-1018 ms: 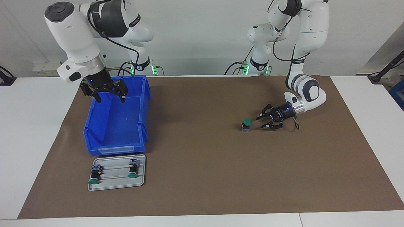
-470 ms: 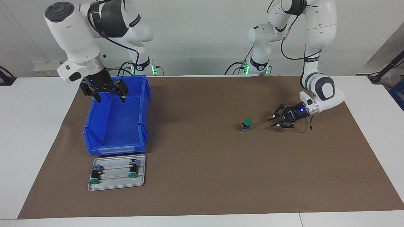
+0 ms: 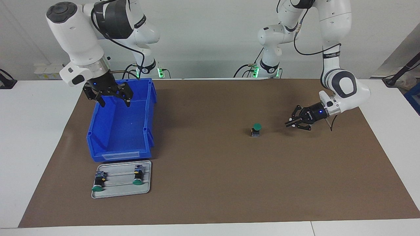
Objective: Place and press button with both arms
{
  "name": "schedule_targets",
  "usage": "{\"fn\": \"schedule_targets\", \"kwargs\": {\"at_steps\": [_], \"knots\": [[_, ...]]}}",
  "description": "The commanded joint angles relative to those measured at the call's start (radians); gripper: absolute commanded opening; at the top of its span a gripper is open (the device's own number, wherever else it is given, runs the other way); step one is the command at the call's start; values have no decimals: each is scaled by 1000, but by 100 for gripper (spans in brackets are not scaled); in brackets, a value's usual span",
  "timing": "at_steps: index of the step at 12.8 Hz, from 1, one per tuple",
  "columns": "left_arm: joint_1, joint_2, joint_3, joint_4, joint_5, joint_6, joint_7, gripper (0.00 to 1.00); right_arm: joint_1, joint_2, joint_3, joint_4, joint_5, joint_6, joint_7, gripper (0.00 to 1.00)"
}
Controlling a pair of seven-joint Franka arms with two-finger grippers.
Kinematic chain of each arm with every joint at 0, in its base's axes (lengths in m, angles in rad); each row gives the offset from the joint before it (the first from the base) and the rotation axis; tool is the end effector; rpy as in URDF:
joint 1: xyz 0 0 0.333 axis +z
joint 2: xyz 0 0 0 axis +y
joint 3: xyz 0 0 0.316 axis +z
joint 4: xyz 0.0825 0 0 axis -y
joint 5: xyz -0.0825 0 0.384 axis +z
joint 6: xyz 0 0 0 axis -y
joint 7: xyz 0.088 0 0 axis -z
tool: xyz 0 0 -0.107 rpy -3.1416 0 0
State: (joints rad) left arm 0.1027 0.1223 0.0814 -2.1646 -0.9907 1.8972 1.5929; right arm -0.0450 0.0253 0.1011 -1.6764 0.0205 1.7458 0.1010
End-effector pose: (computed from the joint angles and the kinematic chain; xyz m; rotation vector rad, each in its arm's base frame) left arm 0.5290 0.0359 0.3389 2.0677 -0.9655 0.5340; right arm 0.5736 0.0334 0.5756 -3.1138 0.0749 -0.0659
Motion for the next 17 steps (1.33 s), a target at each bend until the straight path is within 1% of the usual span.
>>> {"fn": "schedule_targets", "kwargs": {"at_steps": [1, 3, 5, 9, 11, 12, 14, 17], "knots": [[-52, -73, 6, -17, 92, 45, -181, 0, -7, -12, 2, -16, 22, 3, -24, 100], [-83, -90, 1, -4, 151, 77, -310, 0, -7, -12, 2, -16, 22, 3, -24, 100], [-176, -96, -2, 44, 257, 143, -533, 0, -7, -12, 2, -16, 22, 3, -24, 100], [-325, -58, -3, 143, 487, 203, -888, 0, -7, -12, 0, -16, 22, 3, -24, 100], [-403, -46, -3, 154, 616, 273, -1067, 0, -7, -12, 2, -16, 22, 3, -24, 100], [-432, -38, -3, 152, 657, 295, -1112, 0, -7, -12, 2, -16, 22, 3, -24, 100], [-446, -35, -3, 149, 682, 295, -1119, 0, -7, -12, 0, -16, 21, 3, -24, 100], [-503, 14, -3, 149, 799, 304, -1197, 0, -7, -12, 2, -16, 22, 3, -24, 100]]}}
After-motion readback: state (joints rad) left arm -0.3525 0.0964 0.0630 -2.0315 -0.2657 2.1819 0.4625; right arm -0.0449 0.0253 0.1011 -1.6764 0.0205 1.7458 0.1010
